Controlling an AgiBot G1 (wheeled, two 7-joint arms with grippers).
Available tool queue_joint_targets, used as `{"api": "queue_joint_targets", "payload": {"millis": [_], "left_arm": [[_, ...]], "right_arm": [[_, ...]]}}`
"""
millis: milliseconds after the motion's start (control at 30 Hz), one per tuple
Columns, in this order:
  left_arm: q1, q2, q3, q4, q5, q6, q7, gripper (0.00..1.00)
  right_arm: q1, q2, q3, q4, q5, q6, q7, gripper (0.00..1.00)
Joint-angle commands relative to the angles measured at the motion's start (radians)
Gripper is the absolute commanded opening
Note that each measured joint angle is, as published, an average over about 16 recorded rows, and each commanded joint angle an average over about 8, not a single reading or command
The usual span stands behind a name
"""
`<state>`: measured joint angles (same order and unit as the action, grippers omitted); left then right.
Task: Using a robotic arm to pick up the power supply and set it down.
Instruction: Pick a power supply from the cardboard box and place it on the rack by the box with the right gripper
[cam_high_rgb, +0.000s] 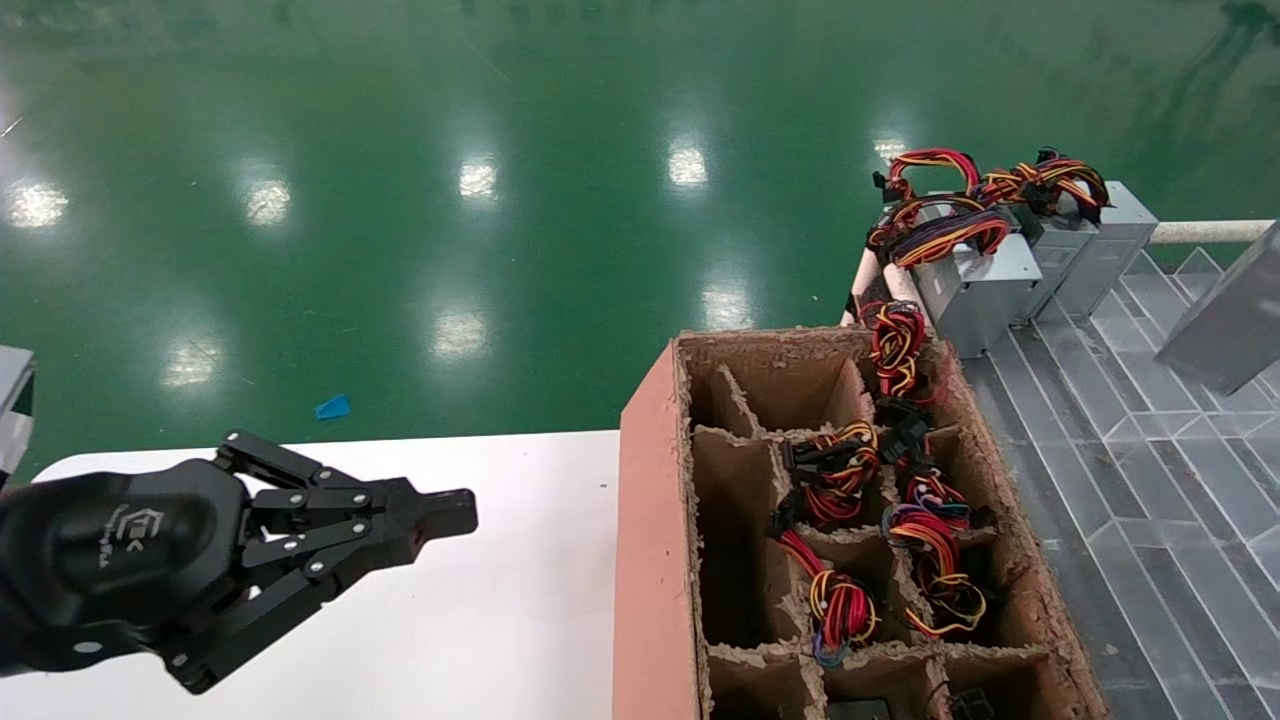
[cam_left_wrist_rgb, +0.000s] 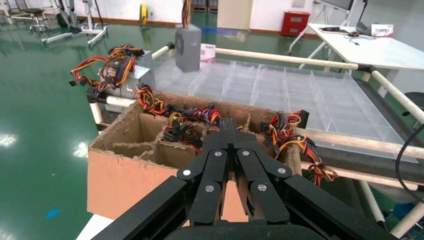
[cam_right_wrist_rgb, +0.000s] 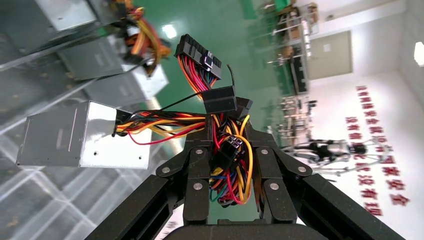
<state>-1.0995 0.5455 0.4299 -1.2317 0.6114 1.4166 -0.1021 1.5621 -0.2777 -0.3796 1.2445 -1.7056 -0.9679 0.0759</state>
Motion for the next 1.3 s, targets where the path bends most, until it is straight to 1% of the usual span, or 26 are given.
{"api": "queue_joint_targets", "payload": {"millis": [33,233,400,533,700,1000,1300], "left_arm": [[0.000,0.000,0.000,0.000,0.000,0.000,0.000,0.00],[0.000,0.000,0.000,0.000,0.000,0.000,0.000,0.00],[0.000,0.000,0.000,0.000,0.000,0.000,0.000,0.00],[0.000,0.000,0.000,0.000,0.000,0.000,0.000,0.00],[0.000,0.000,0.000,0.000,0.000,0.000,0.000,0.00],[0.000,0.000,0.000,0.000,0.000,0.000,0.000,0.00],[0.000,0.000,0.000,0.000,0.000,0.000,0.000,0.00]], "right_arm": [[-0.024,-0.006,-0.006,-0.019,0.001,0.018,-0.002,0.00],[-0.026,-0.082,-0.029,-0.085,0.007,0.017,-0.036,0.00],[0.004,-0.150,-0.039,-0.135,0.037,-0.009,-0.101,0.00],[0.032,-0.190,-0.044,-0.175,0.053,-0.025,-0.149,0.00],[0.061,-0.218,-0.046,-0.223,0.059,-0.037,-0.186,0.00],[0.088,-0.247,-0.051,-0.267,0.068,-0.058,-0.232,0.00],[0.114,-0.296,-0.069,-0.391,0.028,-0.030,-0.238,0.00]]}}
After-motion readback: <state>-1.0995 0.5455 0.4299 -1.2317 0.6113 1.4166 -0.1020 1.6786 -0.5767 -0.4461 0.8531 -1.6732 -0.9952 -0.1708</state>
